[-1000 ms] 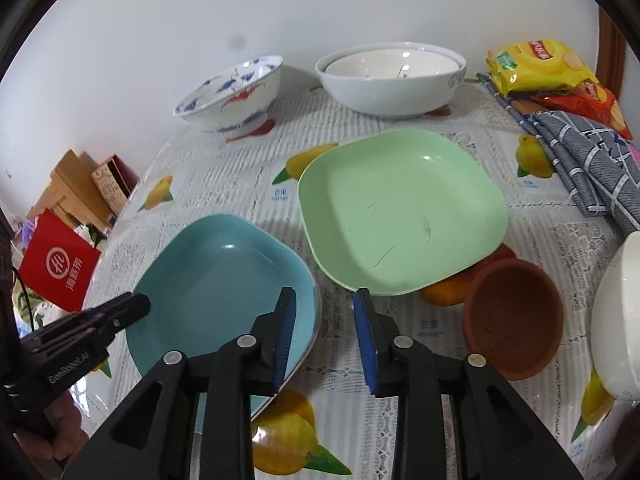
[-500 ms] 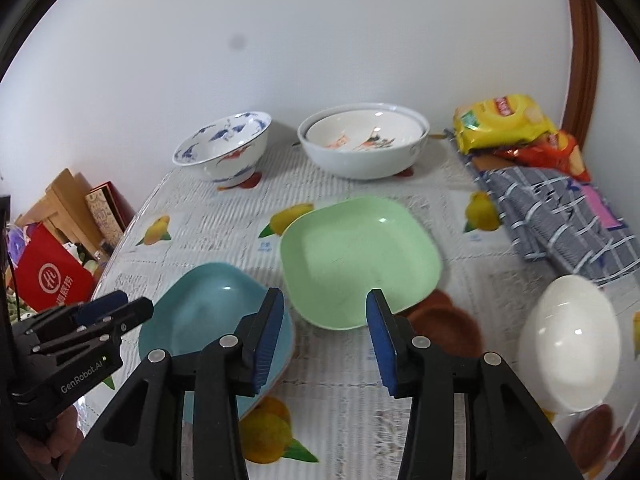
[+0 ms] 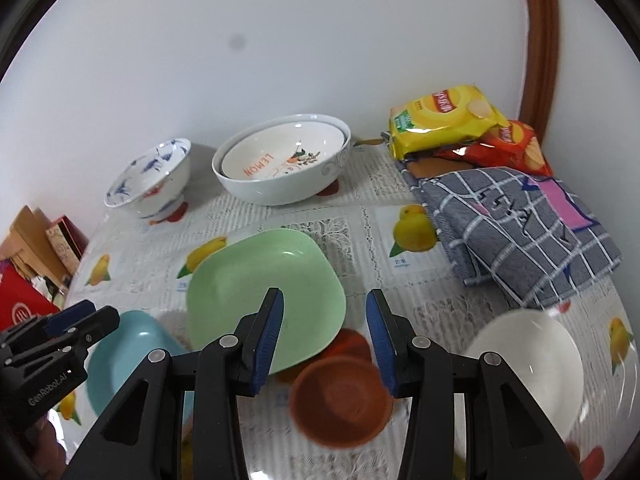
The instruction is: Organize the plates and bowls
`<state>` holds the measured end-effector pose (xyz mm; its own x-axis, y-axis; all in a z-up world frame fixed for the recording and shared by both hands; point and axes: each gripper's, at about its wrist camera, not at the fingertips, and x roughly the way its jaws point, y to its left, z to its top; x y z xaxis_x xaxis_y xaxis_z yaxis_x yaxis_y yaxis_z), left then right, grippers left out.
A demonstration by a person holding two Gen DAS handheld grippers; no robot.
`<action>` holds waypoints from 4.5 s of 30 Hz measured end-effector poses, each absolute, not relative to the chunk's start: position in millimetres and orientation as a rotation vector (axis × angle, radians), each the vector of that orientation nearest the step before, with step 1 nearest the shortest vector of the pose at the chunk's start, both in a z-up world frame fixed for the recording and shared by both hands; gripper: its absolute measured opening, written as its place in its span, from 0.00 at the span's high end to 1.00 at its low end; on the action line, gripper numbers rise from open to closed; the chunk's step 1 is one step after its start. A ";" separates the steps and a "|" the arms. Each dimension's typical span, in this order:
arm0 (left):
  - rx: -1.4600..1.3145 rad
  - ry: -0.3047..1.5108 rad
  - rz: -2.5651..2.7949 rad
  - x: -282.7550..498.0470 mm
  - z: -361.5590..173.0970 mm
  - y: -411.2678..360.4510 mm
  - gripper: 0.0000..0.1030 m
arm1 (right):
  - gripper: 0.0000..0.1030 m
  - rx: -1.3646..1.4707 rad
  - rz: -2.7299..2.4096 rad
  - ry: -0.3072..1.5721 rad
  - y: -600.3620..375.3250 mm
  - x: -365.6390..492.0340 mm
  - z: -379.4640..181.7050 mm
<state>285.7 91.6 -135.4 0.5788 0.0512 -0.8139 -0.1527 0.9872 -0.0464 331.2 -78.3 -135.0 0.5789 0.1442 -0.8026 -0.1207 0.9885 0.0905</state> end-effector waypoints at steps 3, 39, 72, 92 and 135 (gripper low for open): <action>-0.114 0.967 0.114 296.8 -145.7 85.0 0.64 | 0.58 0.063 0.185 0.976 -76.7 341.6 -149.4; -0.123 1.021 0.121 330.9 -185.7 62.4 0.88 | 0.89 0.130 0.146 1.058 -80.7 362.3 -204.8; -0.192 0.922 0.283 190.1 -117.5 115.1 0.88 | 0.93 0.143 0.375 0.907 -20.9 260.0 -120.7; -0.235 0.940 0.321 178.5 -121.9 130.9 0.88 | 0.93 0.109 0.434 0.936 -3.8 256.1 -126.2; -0.284 1.015 0.322 189.4 -165.1 130.9 0.86 | 0.92 0.043 0.396 1.091 5.9 275.3 -169.4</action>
